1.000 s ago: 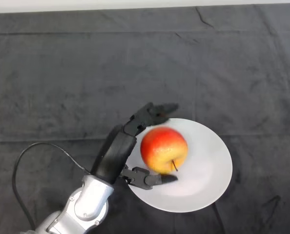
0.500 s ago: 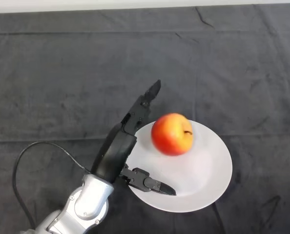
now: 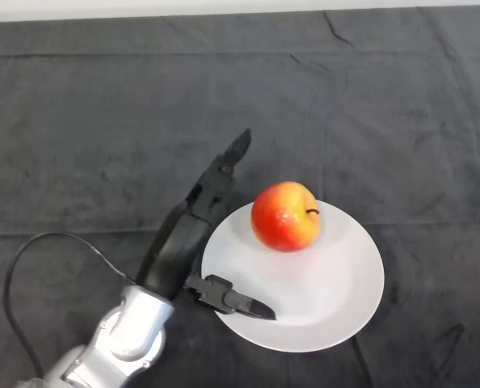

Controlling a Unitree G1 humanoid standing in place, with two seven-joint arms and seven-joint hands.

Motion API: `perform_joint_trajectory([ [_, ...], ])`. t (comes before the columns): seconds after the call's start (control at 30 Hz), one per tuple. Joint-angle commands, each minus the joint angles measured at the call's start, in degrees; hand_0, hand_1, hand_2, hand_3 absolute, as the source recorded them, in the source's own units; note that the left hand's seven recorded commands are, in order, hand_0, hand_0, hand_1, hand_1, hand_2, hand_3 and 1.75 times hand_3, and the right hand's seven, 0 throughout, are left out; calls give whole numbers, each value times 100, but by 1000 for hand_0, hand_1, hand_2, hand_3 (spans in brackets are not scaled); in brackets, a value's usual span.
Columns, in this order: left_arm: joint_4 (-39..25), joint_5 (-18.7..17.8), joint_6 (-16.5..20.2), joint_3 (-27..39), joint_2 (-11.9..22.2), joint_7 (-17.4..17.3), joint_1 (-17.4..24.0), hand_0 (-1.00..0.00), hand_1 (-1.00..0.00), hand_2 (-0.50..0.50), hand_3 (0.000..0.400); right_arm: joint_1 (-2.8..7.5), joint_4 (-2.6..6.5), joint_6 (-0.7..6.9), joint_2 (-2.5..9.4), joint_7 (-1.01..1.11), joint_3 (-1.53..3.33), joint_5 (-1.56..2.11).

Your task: Move the apple to the plate

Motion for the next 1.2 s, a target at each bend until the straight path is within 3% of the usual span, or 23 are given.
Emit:
perform_joint_trajectory([
  [0.03, 47, -66, -171, 207, 246, -59, -140, 0, 0, 0, 0, -19, -112, -25, -84, -31, -82, 127],
  [0.63, 332, -665, -637, 1184, 789, -476, 88, 0, 0, 0, 0, -19, -112, -26, -84, -30, -81, 127],
  [1.0, 921, -1203, -857, 2028, 1256, -808, 251, 0, 0, 0, 0, -21, -108, -25, -87, -29, -81, 127],
  [1.2, 1305, -1280, -818, 2494, 1462, -739, 287, 0, 0, 0, 0, -23, -104, -25, -89, -27, -81, 127],
])
